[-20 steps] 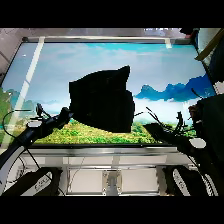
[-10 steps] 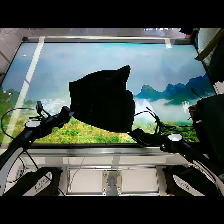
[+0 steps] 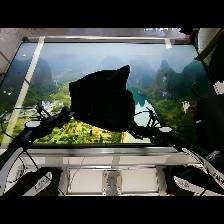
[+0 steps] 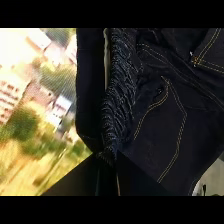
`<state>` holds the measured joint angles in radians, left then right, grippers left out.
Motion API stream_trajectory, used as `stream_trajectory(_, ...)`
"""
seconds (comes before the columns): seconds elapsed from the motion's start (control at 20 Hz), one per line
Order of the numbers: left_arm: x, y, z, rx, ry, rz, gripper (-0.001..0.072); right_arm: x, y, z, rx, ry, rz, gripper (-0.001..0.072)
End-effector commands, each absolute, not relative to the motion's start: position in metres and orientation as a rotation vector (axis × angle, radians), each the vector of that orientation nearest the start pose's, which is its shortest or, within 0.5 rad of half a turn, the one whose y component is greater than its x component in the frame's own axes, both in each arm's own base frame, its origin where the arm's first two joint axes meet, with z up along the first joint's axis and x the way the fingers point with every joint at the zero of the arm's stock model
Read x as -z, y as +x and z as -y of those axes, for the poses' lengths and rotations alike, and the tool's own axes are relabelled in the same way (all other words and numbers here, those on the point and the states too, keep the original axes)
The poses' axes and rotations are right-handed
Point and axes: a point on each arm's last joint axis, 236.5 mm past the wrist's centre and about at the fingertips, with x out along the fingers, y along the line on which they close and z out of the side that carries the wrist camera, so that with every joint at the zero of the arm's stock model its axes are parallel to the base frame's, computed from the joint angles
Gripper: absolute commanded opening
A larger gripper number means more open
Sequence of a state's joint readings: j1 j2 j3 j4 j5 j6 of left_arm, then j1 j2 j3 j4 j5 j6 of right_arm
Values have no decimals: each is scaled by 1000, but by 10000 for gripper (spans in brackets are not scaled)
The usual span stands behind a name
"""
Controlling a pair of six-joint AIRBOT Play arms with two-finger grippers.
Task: Fold the clothes and pants, and hang the long-sleeved shirts on hangers.
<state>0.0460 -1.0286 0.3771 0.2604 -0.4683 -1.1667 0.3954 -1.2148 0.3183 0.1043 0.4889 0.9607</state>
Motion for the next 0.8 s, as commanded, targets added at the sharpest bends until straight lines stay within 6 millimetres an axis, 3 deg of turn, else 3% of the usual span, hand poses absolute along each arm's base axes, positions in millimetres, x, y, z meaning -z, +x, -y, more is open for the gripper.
stream_trajectory(0.0,58,345,87,29,-1008,-891,40,119,274,-218,-194,1001,-1187,445)
stream_trajectory(0.1,58,345,87,30,-1006,-890,40,121,280,-212,-155,1016,-1167,275)
stream_trajectory(0.15,58,345,87,30,-1006,-890,40,120,281,-212,-155,1014,-1164,120)
stream_trajectory(0.2,58,345,87,30,-1005,-890,40,120,281,-212,-155,1015,-1163,19)
stream_trajectory(0.3,56,346,87,66,-935,-876,39,112,283,-213,-179,1008,-1144,18)
stream_trajectory(0.4,34,350,93,172,-803,-820,38,77,293,-225,-326,913,-1062,17)
stream_trajectory(0.45,11,354,98,232,-758,-769,37,46,299,-233,-427,851,-993,16)
stream_trajectory(0.55,-49,357,110,346,-704,-656,36,-37,310,-247,-612,729,-809,15)
stream_trajectory(0.65,-129,341,124,493,-501,-534,35,-147,307,-251,-753,656,-579,14)
stream_trajectory(0.75,-220,315,120,509,-353,-397,35,-260,276,-249,-885,583,-372,14)
